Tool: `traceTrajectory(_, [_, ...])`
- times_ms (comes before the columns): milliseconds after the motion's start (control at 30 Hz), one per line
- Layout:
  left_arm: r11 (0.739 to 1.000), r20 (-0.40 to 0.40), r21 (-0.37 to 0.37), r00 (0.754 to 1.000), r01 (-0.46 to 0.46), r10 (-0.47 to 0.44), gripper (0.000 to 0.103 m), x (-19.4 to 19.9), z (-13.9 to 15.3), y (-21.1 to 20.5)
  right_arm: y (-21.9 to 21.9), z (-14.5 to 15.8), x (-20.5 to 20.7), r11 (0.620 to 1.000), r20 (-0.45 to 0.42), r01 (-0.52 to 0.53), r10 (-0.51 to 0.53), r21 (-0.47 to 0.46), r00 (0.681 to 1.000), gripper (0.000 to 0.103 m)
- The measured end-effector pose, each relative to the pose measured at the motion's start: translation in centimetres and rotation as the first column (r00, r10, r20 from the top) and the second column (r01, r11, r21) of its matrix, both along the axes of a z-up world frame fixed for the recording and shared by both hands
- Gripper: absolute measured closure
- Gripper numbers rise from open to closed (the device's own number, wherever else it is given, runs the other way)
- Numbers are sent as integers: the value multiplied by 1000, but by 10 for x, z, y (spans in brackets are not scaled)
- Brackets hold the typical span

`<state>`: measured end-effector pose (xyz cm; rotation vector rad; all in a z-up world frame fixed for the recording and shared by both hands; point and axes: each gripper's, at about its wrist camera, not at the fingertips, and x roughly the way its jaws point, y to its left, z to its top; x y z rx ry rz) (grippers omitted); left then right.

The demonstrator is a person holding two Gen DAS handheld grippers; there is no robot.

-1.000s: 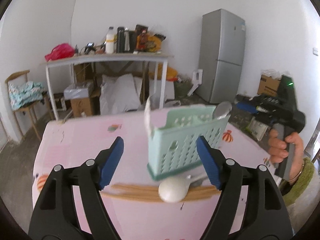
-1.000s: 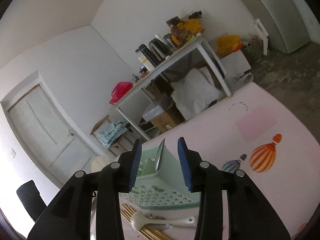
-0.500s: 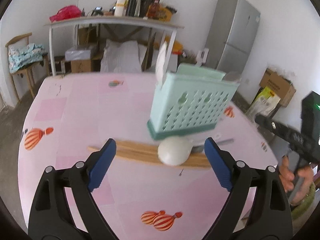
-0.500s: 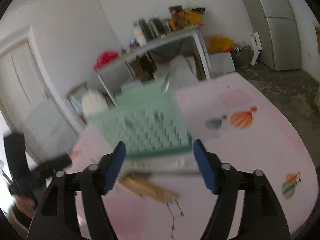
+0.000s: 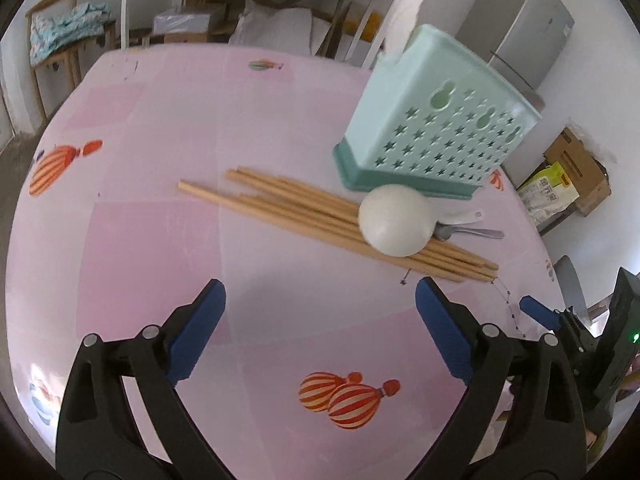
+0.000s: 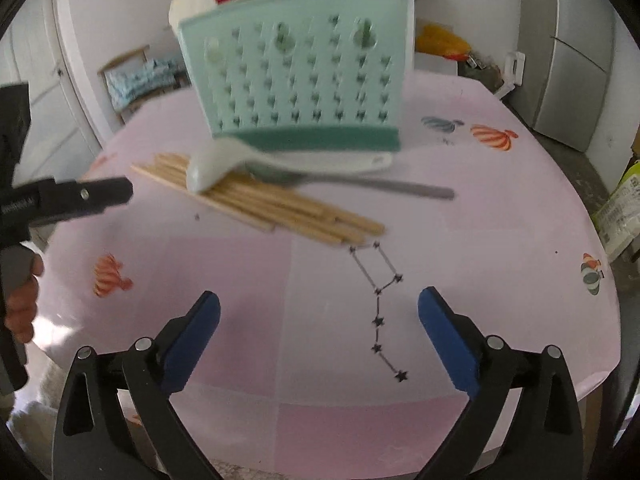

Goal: Organize utensils
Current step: 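Move the right gripper down toward the white ceramic spoon by the chopsticks, then close the right gripper on the white ceramic spoon's handle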

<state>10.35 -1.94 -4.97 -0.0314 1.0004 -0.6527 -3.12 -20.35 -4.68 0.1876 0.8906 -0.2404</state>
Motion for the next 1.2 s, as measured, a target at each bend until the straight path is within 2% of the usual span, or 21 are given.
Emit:
traceTrajectory(100, [1000, -13, -11, 1000, -9, 9, 9, 1, -5, 3, 6, -3, 1, 999, -11, 4, -4, -48, 1000, 7])
traceTrajectory(433, [995, -38, -97, 999, -22, 19, 9, 7, -4, 14, -5, -5, -1, 1000, -2, -4, 4, -25, 1000, 6])
traceTrajectory(667, [990, -54, -139, 998, -27, 20, 9, 10, -4, 20, -7, 6, 2, 996, 5, -84, 84, 11, 996, 6])
traceTrajectory(733, [988, -54, -149, 998, -25, 17, 9, 10, -5, 21, -3, 23, 4, 993, 68, -114, 115, -18, 991, 6])
traceTrajectory(833, [987, -50, -157, 999, -18, 10, 9, 11, -6, 22, 6, 48, 14, 979, 144, -142, 163, -147, 976, 7])
traceTrajectory(900, [987, -43, -162, 999, -8, 2, 9, 10, -6, 22, 10, 58, 24, 963, 162, -158, 195, -218, 967, 14])
traceTrajectory(967, [986, -35, -165, 999, 2, -8, 9, 10, -7, 22, 15, 62, 37, 943, 153, -183, 231, -277, 961, 25])
traceTrajectory(1000, [986, -32, -165, 999, 6, -12, 9, 9, -7, 22, 18, 61, 47, 929, 133, -203, 254, -311, 958, 28])
traceTrajectory(1067, [986, -29, -168, 999, 14, -19, 9, 9, -7, 23, 26, 57, 62, 897, 84, -254, 302, -361, 950, 41])
traceTrajectory(1200, [986, -21, -164, 999, 34, -38, 9, 9, -7, 23, 43, 43, 76, 826, -14, -339, 373, -451, 928, 55])
